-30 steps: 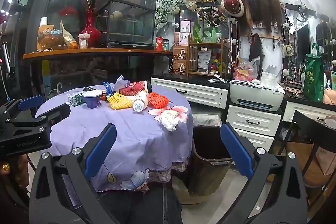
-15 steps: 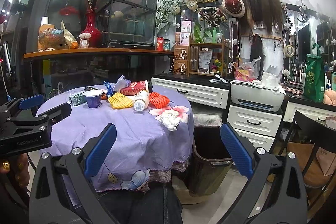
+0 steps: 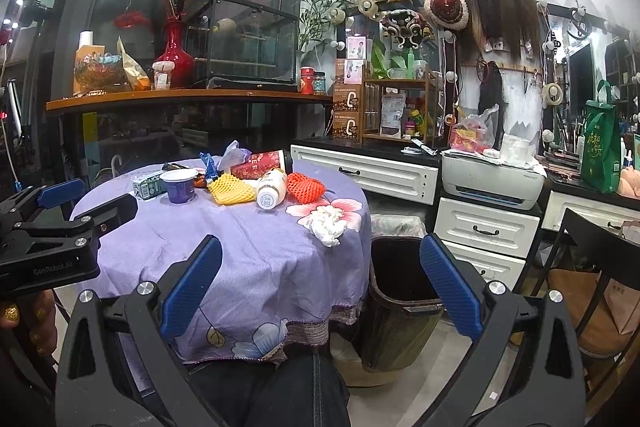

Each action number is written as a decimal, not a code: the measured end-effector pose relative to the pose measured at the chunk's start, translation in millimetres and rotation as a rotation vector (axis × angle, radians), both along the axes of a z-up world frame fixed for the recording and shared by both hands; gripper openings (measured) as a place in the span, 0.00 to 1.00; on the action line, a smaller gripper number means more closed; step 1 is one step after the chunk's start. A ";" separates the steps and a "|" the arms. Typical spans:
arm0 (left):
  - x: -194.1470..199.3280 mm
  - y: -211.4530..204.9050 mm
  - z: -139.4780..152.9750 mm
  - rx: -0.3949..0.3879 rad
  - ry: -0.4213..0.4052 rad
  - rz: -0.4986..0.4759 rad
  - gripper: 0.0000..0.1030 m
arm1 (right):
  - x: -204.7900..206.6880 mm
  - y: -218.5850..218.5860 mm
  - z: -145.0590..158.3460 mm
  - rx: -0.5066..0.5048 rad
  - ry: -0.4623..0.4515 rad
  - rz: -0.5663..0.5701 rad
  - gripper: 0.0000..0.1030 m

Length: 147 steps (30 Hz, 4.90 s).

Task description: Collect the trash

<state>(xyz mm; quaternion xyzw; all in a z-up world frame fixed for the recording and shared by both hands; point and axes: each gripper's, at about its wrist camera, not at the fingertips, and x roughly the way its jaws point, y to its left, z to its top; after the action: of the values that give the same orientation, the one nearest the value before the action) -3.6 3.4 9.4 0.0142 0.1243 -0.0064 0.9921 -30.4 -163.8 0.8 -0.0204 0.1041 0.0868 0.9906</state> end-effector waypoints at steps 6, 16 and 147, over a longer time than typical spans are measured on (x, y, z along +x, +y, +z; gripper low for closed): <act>-0.2 -2.5 -7.3 -0.003 0.004 -0.002 0.95 | 1.7 0.2 -1.7 0.001 0.011 0.003 0.95; 0.0 -2.6 -7.7 -0.004 0.004 -0.001 0.95 | 2.1 1.1 -1.5 0.002 0.017 0.007 0.95; 388.0 13.3 -38.8 -0.200 0.738 -0.123 0.59 | 273.8 -2.8 -39.7 0.000 0.350 0.198 0.39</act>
<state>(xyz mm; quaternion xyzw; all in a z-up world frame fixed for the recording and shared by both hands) 384.3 16.7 -29.4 -0.0786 0.4707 -0.0825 0.8749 243.5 -166.6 -38.9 -0.0154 0.2724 0.1860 0.9439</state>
